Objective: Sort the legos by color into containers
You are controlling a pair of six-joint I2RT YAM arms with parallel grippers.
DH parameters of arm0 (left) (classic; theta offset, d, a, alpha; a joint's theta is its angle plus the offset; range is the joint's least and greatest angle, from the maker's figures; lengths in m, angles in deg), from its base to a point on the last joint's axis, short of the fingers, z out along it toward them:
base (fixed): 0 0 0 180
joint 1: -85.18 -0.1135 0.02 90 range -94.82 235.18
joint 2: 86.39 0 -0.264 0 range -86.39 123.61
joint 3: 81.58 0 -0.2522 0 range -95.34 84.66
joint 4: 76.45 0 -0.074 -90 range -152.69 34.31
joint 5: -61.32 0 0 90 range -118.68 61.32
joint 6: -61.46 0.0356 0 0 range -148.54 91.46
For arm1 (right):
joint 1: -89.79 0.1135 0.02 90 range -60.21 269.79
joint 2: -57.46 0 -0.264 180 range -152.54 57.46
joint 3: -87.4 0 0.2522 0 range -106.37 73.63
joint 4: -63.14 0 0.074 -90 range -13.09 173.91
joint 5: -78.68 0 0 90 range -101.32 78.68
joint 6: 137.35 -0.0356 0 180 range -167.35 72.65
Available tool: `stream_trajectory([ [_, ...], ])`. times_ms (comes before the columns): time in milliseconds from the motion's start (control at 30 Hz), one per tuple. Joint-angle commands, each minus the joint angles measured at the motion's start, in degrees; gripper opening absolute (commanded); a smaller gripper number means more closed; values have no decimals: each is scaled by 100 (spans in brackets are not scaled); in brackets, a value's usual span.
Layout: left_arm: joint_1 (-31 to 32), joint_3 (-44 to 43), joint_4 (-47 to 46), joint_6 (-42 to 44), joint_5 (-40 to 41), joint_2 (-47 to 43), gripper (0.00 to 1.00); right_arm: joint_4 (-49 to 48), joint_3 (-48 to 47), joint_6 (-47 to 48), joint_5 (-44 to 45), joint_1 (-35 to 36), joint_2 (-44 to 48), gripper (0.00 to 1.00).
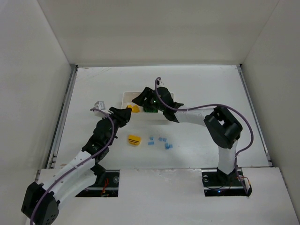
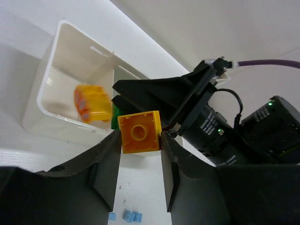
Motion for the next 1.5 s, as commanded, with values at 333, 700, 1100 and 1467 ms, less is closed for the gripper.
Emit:
stream_trajectory([
  [333, -344, -861, -141, 480, 153, 1118, 14, -572, 913, 97, 252, -200, 1383, 51],
  [700, -432, -2056, 421, 1323, 636, 3043, 27, -758, 2813, 852, 393, -43, 2993, 45],
  [1100, -379, -2206, 605, 1685, 672, 3010, 57, 243, 2613, 2100, 121, 1073, 2872, 76],
  [1467, -89, -1179, 2370, 974, -5, 700, 57, 1175, 1611, 3217, 155, 1988, 1765, 89],
])
